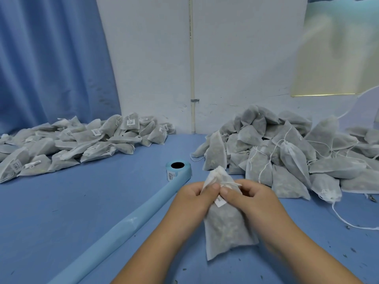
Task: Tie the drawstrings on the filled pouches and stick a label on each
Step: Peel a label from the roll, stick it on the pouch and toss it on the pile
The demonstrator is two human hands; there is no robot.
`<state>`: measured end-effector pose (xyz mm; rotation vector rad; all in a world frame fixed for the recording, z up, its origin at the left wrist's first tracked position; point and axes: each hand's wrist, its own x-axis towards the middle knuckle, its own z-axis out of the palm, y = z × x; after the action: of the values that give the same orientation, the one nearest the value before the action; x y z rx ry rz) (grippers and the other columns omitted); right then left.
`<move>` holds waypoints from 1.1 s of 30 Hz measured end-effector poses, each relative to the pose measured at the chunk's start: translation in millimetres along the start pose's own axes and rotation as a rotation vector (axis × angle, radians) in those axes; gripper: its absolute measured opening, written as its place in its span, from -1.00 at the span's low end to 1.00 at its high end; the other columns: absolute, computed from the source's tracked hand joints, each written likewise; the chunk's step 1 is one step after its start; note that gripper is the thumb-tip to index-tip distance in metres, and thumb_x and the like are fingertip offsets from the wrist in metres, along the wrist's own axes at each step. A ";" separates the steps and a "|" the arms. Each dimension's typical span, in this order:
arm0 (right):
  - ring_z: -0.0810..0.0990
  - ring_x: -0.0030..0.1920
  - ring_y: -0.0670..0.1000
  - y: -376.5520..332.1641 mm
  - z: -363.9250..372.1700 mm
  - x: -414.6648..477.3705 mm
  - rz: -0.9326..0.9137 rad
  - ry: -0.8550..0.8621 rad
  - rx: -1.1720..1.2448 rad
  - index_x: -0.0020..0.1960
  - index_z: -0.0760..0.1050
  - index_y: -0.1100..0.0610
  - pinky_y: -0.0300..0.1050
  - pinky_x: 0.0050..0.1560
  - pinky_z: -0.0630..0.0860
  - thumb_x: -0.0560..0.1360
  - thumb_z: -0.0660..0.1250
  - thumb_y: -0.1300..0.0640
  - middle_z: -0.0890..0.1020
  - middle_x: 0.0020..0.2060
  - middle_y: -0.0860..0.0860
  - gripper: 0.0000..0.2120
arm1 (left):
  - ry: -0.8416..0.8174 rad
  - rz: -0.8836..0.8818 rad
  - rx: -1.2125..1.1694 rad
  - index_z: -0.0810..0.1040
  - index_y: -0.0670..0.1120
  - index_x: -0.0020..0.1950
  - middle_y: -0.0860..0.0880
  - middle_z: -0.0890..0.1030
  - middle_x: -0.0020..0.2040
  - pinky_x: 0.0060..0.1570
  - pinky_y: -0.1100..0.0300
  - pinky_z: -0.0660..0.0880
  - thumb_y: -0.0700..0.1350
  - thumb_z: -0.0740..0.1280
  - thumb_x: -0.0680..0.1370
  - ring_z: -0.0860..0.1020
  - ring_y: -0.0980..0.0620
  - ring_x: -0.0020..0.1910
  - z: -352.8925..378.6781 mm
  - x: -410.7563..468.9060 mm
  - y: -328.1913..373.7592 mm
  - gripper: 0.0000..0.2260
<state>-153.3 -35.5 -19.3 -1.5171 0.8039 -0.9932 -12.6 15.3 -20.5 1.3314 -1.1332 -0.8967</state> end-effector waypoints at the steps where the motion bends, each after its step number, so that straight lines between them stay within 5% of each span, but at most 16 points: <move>1: 0.68 -0.17 0.09 0.0 -0.3 -0.2 0.008 0.008 0.033 -0.13 0.66 0.08 0.06 -0.10 0.58 0.38 0.50 0.06 0.71 -0.19 0.10 -0.88 | -0.027 -0.007 -0.007 0.68 -0.14 0.00 -0.15 0.71 -0.03 0.14 -0.09 0.54 0.01 0.33 0.59 0.67 -0.13 0.01 -1.7 0.0 0.5 -0.76; 5: 0.64 -0.32 0.10 -0.3 1.4 -0.4 0.086 0.082 0.174 -0.29 0.63 0.14 -0.04 -0.29 0.57 0.22 0.51 -0.03 0.69 -0.28 0.17 -0.76 | -0.192 -0.075 0.011 0.68 -0.15 -0.01 -0.15 0.72 -0.02 0.08 0.00 0.61 -0.06 0.41 0.55 0.68 -0.05 -0.06 -10.9 -0.3 1.8 -0.83; 10: 0.64 -0.27 0.16 3.3 9.1 -0.4 0.164 0.043 0.149 -0.26 0.65 0.20 0.10 -0.16 0.57 0.30 0.47 -0.08 0.69 -0.24 0.23 -0.68 | -0.249 -0.090 -0.020 0.68 -0.10 0.00 -0.09 0.71 -0.06 -0.06 0.14 0.60 -0.14 0.43 0.45 0.64 0.04 -0.12 -19.4 0.6 4.7 -0.86; 12: 0.68 -0.18 0.13 2.0 11.0 0.5 0.161 -0.024 0.081 -0.14 0.67 0.16 0.11 -0.07 0.57 0.41 0.38 -0.15 0.71 -0.19 0.13 -0.64 | -0.175 -0.097 -0.119 0.67 -0.07 -0.07 -0.03 0.69 -0.15 -0.20 0.22 0.56 -0.14 0.42 0.42 0.63 0.05 -0.18 -23.3 1.6 7.4 -0.89; 15: 0.54 -0.38 0.02 -6.3 17.8 -0.4 0.118 -0.185 -0.026 -0.09 0.63 0.18 -0.13 -0.39 0.43 0.33 0.42 -0.24 0.61 -0.34 0.06 -0.53 | 0.056 -0.107 -0.351 0.63 -0.14 -0.06 -0.08 0.67 -0.20 -0.23 0.19 0.54 -0.19 0.37 0.50 0.63 -0.04 -0.19 -31.0 8.5 6.7 -0.93; 19: 0.33 -0.50 0.05 -22.5 39.2 14.4 0.133 -0.229 -0.018 -0.25 0.53 0.17 -0.21 -0.56 0.25 0.26 0.45 -0.08 0.45 -0.46 0.12 -0.69 | 0.152 -0.175 -0.803 0.63 -0.22 0.10 -0.25 0.67 0.04 0.22 -0.15 0.50 -0.03 0.26 0.57 0.62 -0.27 0.09 -40.3 14.0 10.2 -0.69; 22: 0.30 -0.54 -0.01 -38.7 68.0 36.8 0.155 -0.254 -0.043 -0.33 0.44 0.10 -0.23 -0.55 0.17 0.27 0.42 0.00 0.41 -0.51 0.06 -0.78 | 0.172 -0.142 -1.181 0.64 -0.20 -0.01 -0.24 0.68 -0.13 -0.19 0.07 0.60 0.07 0.12 0.58 0.67 -0.19 -0.21 -51.1 15.2 13.5 -0.59; 25: 0.35 -0.56 -0.04 -58.7 110.2 69.3 0.199 -0.289 0.013 -0.27 0.47 0.16 -0.25 -0.61 0.25 0.41 0.37 0.14 0.44 -0.52 0.05 -0.86 | 0.428 -0.132 -1.290 0.58 -0.19 0.02 -0.17 0.60 -0.18 -0.33 0.17 0.38 0.13 0.08 0.60 0.51 -0.08 -0.34 -65.3 20.6 4.3 -0.55; 27: 0.56 -0.44 0.03 -79.6 139.5 94.9 0.220 -0.333 0.338 -0.14 0.52 0.29 -0.22 -0.49 0.52 0.48 0.36 0.25 0.59 -0.35 0.15 -0.91 | 0.554 -0.172 -1.276 0.54 -0.18 -0.02 -0.11 0.47 -0.23 -0.37 0.17 0.25 0.13 0.11 0.60 0.35 -0.01 -0.39 -71.9 23.1 1.2 -0.59; 29: 0.67 -0.10 0.13 -97.9 156.9 123.0 0.146 -0.289 0.633 -0.01 0.48 0.39 -0.19 -0.15 0.64 0.52 0.31 0.35 0.59 -0.03 0.30 -0.91 | 0.605 -0.196 -1.152 0.55 -0.17 -0.05 -0.09 0.46 -0.21 -0.39 0.17 0.27 0.11 0.14 0.60 0.35 -0.01 -0.39 -73.7 23.9 1.6 -0.63; 31: 0.65 0.03 0.15 -105.2 160.0 148.0 0.052 -0.199 0.674 0.09 0.42 0.48 -0.14 0.00 0.63 0.52 0.29 0.41 0.51 0.11 0.35 -0.81 | 0.644 -0.190 -0.864 0.56 -0.14 -0.07 -0.06 0.51 -0.18 -0.37 0.17 0.34 0.04 0.19 0.59 0.40 0.00 -0.38 -73.1 23.5 1.3 -0.72; 33: 0.67 -0.14 0.10 -99.9 150.4 163.7 -0.002 -0.147 0.508 0.09 0.44 0.47 -0.13 -0.05 0.64 0.49 0.28 0.43 0.57 0.00 0.28 -0.82 | 0.680 -0.121 -0.360 0.55 -0.06 -0.09 0.03 0.56 -0.14 -0.27 0.19 0.40 -0.05 0.25 0.56 0.49 0.04 -0.29 -71.7 23.3 -2.9 -0.86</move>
<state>49.3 -102.0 98.6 -1.1331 0.4023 -0.9837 62.5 11.4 -14.0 1.2638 -0.3498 -0.6149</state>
